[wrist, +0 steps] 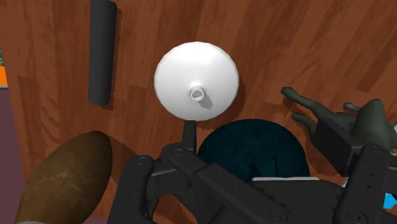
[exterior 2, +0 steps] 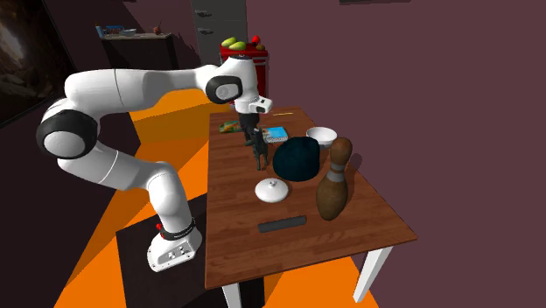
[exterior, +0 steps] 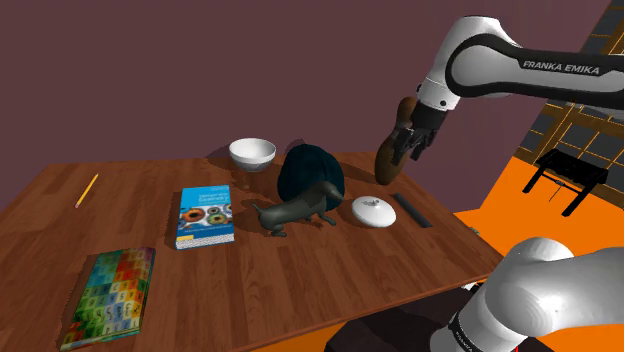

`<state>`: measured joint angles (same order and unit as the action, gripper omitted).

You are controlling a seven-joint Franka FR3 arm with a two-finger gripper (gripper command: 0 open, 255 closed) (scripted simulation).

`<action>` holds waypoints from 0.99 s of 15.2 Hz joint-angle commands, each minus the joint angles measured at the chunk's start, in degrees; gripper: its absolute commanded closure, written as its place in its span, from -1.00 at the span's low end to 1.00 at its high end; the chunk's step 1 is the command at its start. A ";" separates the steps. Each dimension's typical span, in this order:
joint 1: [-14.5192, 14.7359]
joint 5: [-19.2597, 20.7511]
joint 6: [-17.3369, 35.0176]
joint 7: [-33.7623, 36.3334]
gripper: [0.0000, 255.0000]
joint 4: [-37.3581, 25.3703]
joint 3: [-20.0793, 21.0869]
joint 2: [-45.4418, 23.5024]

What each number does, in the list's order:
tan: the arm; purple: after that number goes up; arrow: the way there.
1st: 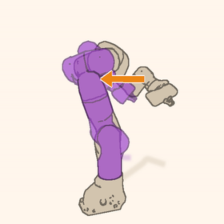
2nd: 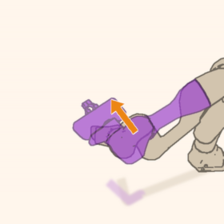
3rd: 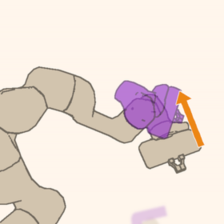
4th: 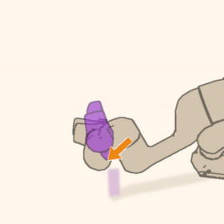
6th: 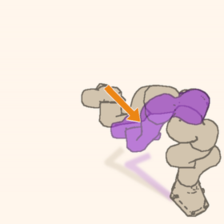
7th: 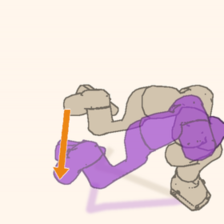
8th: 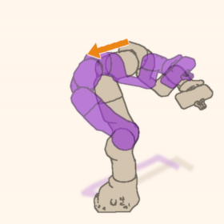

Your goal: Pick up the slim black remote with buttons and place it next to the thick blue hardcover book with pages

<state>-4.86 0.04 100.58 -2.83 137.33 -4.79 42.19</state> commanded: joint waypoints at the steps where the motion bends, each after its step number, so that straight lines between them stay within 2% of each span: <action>1: -1.22 0.74 2.34 -0.46 -1.00 1.97 -1.59 -0.79; 8: -5.49 3.18 11.01 -2.30 -1.00 7.21 -7.41 -5.82; 15: -9.32 4.79 20.23 -4.58 -1.00 10.23 -13.66 -13.65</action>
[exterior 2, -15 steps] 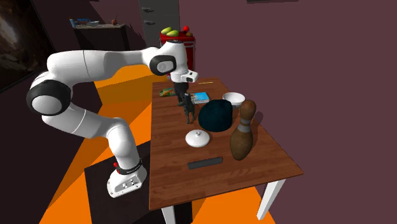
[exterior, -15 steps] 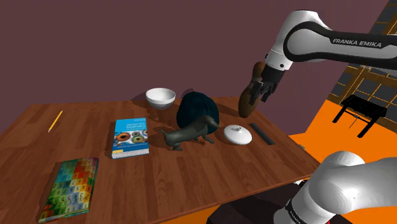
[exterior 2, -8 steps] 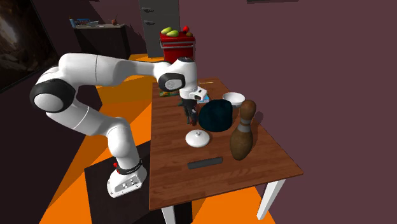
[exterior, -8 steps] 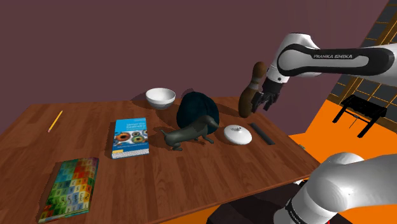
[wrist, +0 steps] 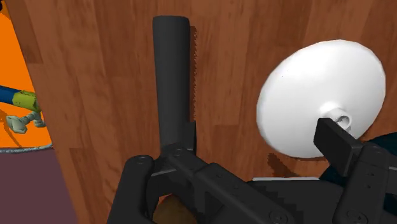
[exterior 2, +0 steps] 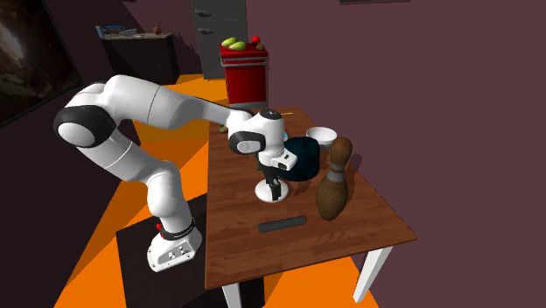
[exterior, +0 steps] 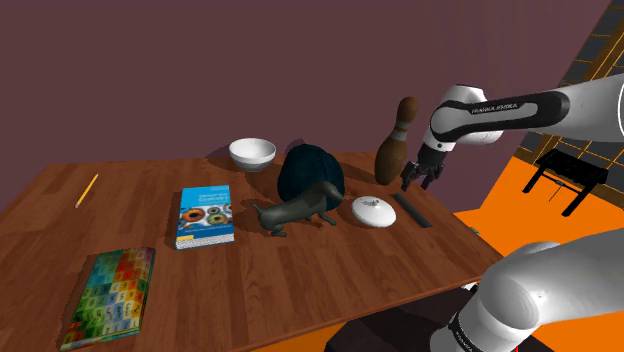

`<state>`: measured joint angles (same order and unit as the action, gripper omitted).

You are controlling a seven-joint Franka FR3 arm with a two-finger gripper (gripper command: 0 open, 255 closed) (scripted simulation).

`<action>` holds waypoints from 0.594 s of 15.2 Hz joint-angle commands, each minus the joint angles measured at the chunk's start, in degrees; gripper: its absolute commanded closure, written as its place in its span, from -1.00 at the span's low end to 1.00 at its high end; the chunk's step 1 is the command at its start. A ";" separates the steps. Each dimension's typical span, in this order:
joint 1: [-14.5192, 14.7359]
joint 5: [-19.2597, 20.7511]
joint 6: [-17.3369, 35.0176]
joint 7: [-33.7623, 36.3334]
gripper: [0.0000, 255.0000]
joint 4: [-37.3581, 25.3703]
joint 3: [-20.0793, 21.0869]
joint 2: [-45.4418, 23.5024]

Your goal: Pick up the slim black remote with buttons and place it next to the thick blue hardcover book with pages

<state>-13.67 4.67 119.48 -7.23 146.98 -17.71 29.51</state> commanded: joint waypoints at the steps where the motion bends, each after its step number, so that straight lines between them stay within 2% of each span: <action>1: -0.96 0.26 2.68 -0.57 -1.00 0.82 -1.68 -2.32; 7: -3.19 -0.60 10.73 -3.69 -1.00 1.22 -7.43 -11.57; 9: -3.09 -0.81 11.66 -3.87 -1.00 1.61 -7.57 -12.16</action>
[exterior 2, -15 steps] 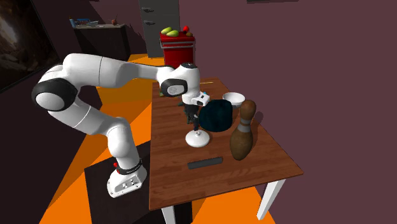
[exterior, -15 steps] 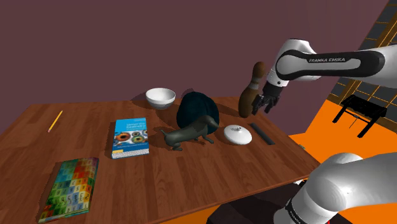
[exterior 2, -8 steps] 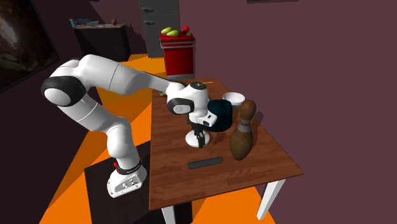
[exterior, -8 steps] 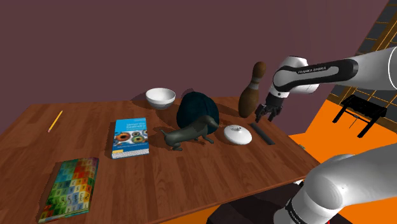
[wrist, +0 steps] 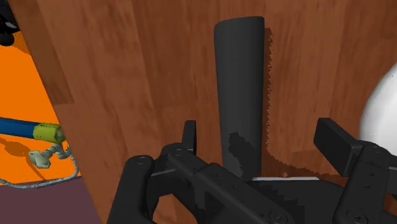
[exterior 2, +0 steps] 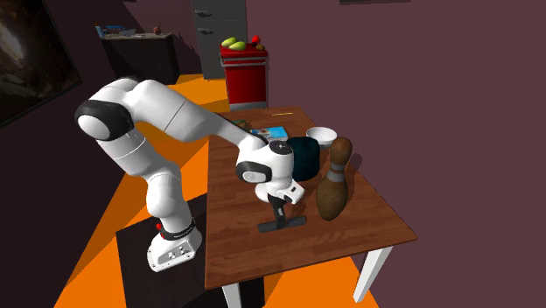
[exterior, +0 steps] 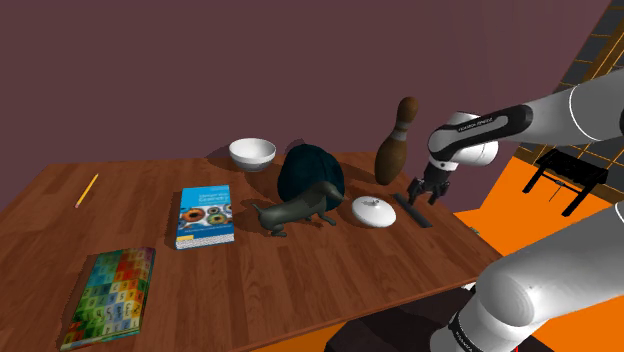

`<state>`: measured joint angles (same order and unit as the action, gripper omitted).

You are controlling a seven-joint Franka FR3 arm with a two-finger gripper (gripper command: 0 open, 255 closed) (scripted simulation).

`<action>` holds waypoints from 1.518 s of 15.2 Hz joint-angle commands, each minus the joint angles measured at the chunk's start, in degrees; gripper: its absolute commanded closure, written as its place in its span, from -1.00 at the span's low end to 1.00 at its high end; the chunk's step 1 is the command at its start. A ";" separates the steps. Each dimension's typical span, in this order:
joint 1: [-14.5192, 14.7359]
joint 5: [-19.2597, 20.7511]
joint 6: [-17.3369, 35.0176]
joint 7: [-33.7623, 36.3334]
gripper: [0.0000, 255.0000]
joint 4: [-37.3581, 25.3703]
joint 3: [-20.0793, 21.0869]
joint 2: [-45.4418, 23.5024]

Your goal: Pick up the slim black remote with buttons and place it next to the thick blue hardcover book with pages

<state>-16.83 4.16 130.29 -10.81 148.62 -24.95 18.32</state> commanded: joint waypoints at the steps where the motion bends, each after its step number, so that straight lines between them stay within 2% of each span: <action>1: 0.19 -0.51 1.77 -0.46 -1.00 0.34 -0.47 -1.55; 6: 1.02 -2.13 6.96 -1.73 -1.00 2.16 -1.22 -5.12; 14: 1.01 -2.13 6.95 -1.73 -1.00 2.16 -1.21 -5.12; 15: 1.01 -2.13 6.95 -1.73 1.00 2.16 -1.21 -5.12; 23: 1.05 -2.20 6.98 -1.75 1.00 2.07 -1.21 -5.24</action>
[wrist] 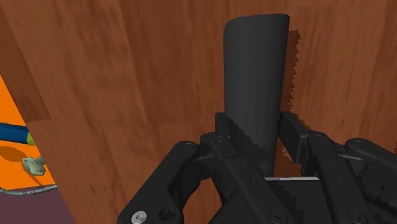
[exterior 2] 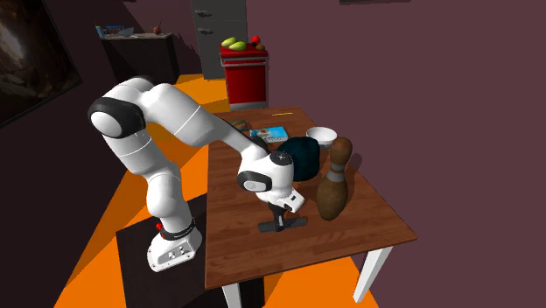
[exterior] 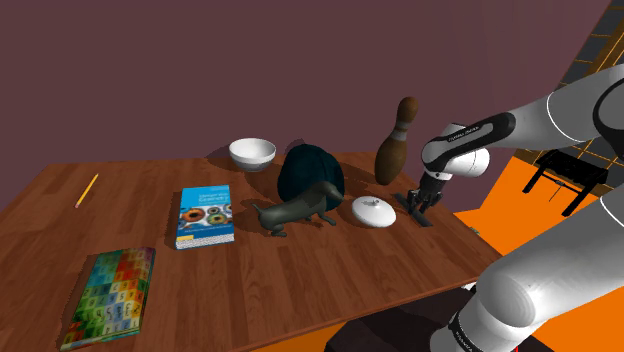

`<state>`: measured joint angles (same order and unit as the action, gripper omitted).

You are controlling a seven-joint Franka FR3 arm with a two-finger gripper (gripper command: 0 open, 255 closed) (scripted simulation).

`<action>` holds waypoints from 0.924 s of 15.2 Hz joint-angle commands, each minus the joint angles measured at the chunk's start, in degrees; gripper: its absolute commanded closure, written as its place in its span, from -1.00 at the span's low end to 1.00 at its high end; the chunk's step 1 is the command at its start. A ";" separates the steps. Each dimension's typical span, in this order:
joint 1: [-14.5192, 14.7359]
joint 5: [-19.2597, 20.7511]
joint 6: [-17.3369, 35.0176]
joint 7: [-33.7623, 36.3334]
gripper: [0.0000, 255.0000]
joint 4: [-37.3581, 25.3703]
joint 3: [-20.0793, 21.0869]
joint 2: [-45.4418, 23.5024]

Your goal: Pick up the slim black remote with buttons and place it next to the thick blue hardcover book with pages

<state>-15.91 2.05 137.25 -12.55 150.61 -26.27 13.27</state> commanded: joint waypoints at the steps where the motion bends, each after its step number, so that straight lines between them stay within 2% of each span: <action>1: 0.11 -0.02 0.00 0.02 1.00 0.17 0.09 -0.08; 14: -1.19 2.78 -11.90 3.05 1.00 -4.37 2.23 7.69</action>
<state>-16.96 4.62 126.56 -9.69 146.75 -24.22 20.25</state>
